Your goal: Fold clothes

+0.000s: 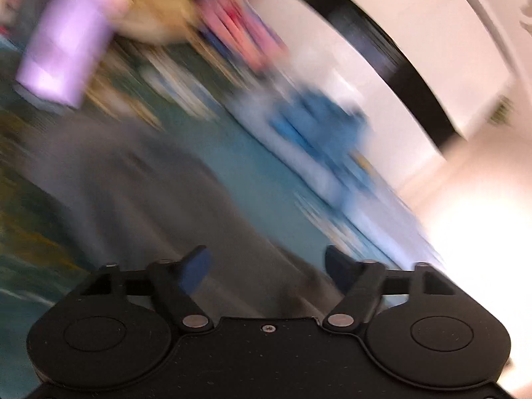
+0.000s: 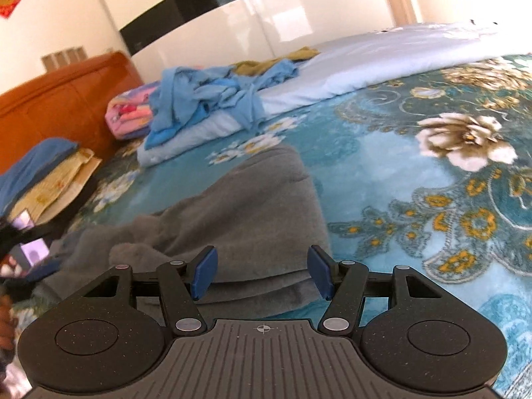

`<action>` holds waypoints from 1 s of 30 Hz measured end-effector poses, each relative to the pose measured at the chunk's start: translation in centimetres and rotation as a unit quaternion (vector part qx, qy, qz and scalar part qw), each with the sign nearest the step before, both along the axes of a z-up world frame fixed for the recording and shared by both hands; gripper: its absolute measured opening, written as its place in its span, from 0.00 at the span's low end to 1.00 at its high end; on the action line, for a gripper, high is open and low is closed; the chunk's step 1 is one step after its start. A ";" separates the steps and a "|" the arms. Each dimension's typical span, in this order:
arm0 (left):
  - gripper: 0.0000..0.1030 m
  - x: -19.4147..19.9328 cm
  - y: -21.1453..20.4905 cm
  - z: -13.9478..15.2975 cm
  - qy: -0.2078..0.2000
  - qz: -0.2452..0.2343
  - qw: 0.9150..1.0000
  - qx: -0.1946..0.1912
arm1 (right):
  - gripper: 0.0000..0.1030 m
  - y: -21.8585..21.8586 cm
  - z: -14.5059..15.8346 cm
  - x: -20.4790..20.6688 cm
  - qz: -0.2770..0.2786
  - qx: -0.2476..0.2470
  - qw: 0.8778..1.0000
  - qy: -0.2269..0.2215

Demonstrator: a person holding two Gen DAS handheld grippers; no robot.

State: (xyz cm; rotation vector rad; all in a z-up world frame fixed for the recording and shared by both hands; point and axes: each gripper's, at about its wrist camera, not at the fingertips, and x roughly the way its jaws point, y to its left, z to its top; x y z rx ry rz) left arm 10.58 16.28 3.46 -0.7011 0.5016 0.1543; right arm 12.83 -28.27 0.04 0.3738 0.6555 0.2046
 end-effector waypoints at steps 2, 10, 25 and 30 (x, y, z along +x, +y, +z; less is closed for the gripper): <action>0.80 -1.0 1.9 -0.5 0.042 0.062 0.997 0.018 | 0.55 -0.5 -0.2 -0.1 -0.009 0.015 1.000 0.001; 0.86 -0.3 8.3 -5.4 0.032 0.127 0.981 -0.142 | 0.55 -0.1 0.0 -0.4 0.009 0.013 1.000 0.003; 0.22 1.9 5.5 -1.3 -0.042 0.131 0.991 0.002 | 0.56 -1.7 0.0 -1.6 -0.012 0.011 1.000 0.009; 0.21 2.9 -1.8 4.4 -0.112 0.032 0.985 0.130 | 0.56 -1.6 -0.2 -1.7 -0.004 0.013 1.000 0.011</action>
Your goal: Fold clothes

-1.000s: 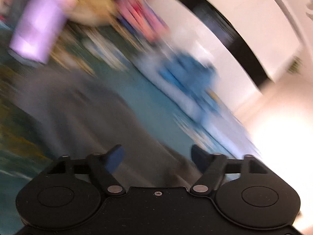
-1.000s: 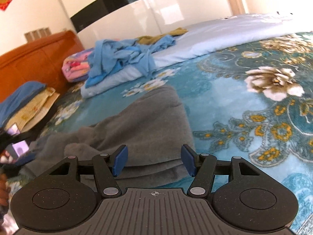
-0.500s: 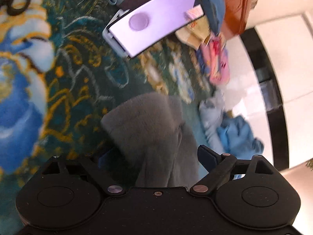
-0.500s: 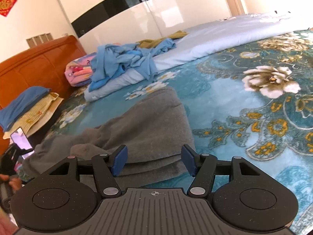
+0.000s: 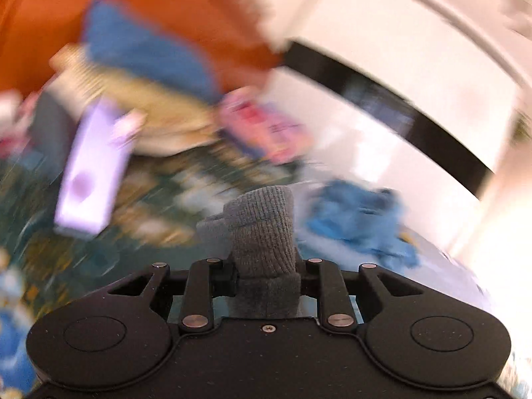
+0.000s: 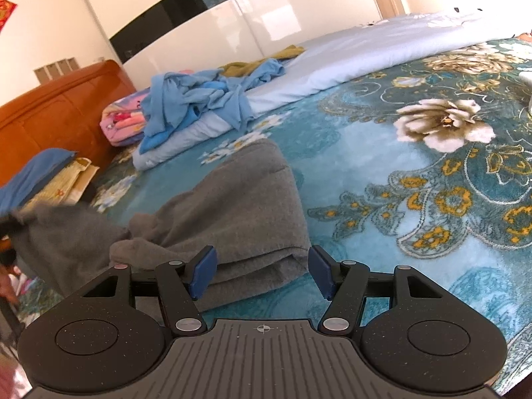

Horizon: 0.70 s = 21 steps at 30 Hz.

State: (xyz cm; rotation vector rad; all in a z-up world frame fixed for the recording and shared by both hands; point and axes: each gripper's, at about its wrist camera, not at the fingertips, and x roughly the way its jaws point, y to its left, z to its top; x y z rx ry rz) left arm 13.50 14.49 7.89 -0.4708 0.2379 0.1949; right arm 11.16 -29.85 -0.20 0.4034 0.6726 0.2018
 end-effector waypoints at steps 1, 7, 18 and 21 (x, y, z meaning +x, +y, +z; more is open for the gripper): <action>0.21 0.2 -1.5 0.7 -0.007 -0.019 1.000 0.007 | 0.56 -0.1 0.0 0.0 0.001 0.001 1.000 -0.001; 0.21 2.3 -11.6 2.8 -0.027 -0.144 0.988 0.047 | 0.57 -1.1 0.2 -0.6 -0.010 -0.001 1.000 -0.004; 0.22 6.1 -26.4 -3.7 0.067 -0.291 0.952 0.072 | 0.57 -4.8 -0.1 -2.3 -0.049 -0.007 0.999 0.005; 0.31 6.3 -27.7 -5.4 0.097 -0.314 0.940 0.095 | 0.57 -5.7 -0.2 -2.5 -0.063 -0.008 0.998 0.009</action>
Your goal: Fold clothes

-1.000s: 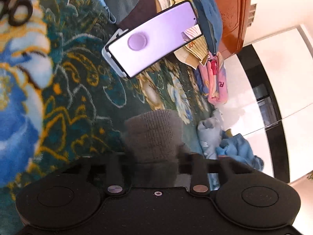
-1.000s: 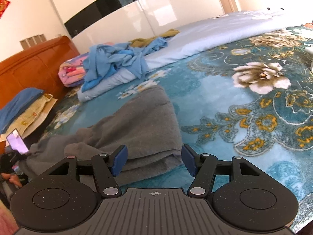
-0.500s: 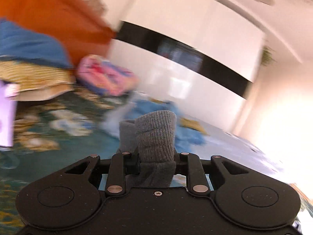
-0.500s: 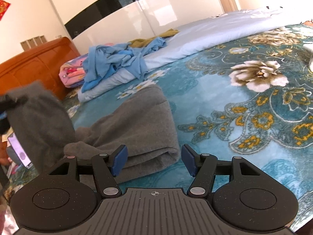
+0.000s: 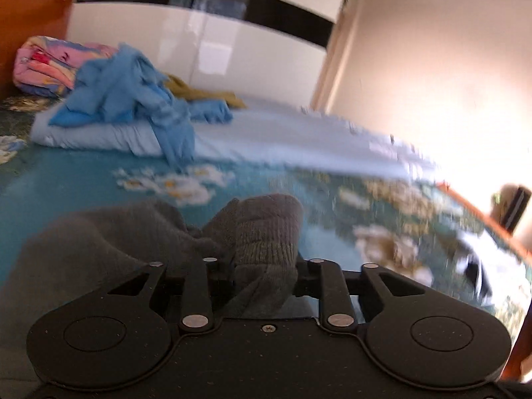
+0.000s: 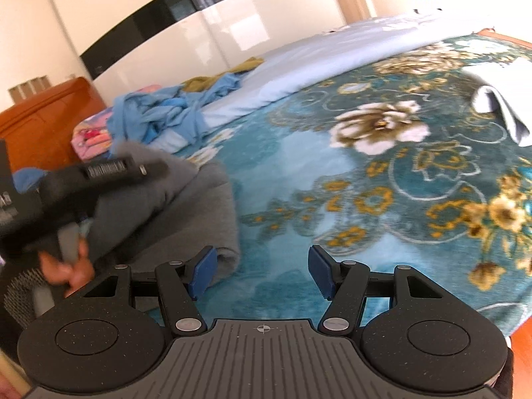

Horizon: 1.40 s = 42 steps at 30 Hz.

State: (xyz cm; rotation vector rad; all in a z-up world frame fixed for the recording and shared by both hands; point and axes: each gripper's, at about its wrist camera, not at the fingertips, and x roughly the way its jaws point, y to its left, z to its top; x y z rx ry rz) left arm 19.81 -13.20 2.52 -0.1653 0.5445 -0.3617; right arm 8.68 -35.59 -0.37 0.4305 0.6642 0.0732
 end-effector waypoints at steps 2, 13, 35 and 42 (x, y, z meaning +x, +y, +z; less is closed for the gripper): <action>0.44 0.0 -0.1 -0.7 0.019 -0.026 0.999 0.006 | 0.57 -0.3 0.0 0.0 -0.007 -0.001 1.000 0.001; 0.84 -3.8 11.4 3.1 -0.004 -0.053 0.992 -0.114 | 0.69 1.3 2.0 1.2 0.028 -0.003 0.999 -0.026; 0.85 -4.6 25.7 0.2 0.075 0.155 0.964 -0.202 | 0.21 6.5 -2.3 11.8 0.058 0.221 0.971 0.066; 0.85 -4.6 26.1 -0.5 0.078 0.162 0.963 -0.202 | 0.18 7.5 2.8 10.2 0.120 0.144 0.981 -0.051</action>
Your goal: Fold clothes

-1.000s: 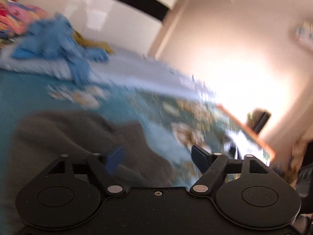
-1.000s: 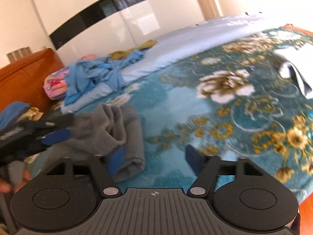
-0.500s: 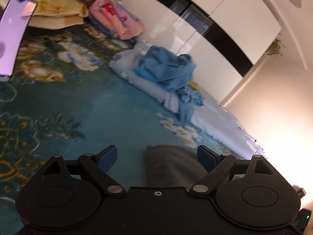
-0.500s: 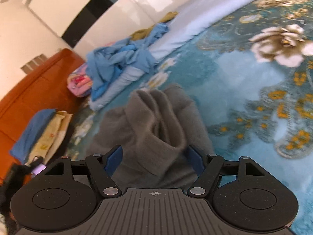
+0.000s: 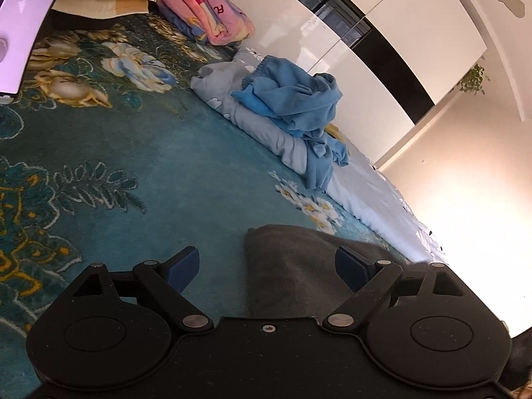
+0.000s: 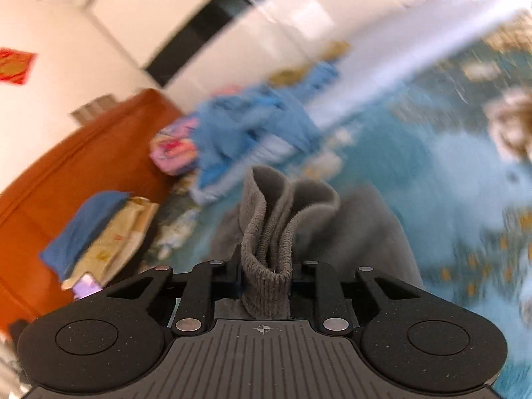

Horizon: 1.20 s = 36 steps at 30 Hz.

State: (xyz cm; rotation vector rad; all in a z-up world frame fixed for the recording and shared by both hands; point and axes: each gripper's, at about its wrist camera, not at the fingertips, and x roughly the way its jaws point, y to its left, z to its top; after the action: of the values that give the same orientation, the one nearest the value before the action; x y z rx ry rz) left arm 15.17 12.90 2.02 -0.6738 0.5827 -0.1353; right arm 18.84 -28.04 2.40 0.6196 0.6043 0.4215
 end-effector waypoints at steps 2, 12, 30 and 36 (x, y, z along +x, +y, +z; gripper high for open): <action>0.85 0.0 -0.2 -0.1 0.002 -0.004 1.000 -0.001 | 0.18 -0.9 0.5 -0.3 -0.010 -0.005 1.000 -0.011; 0.85 1.3 -3.4 -2.1 0.036 -0.068 0.997 -0.017 | 0.23 -4.3 -5.7 -0.5 -0.076 -0.006 0.993 0.092; 0.90 5.0 -7.2 -5.5 0.087 -0.123 0.988 -0.045 | 0.80 -6.0 -7.3 0.2 -0.037 0.039 0.995 0.086; 0.89 6.4 -6.3 -6.5 0.091 -0.111 0.985 -0.099 | 0.82 -5.1 -7.7 2.5 -0.005 0.053 0.995 0.088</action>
State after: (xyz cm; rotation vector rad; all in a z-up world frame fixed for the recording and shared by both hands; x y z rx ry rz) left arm 21.52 6.63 -4.43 -0.8177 0.8280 -0.3467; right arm 21.35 -33.14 -5.33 0.7658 0.7506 0.3933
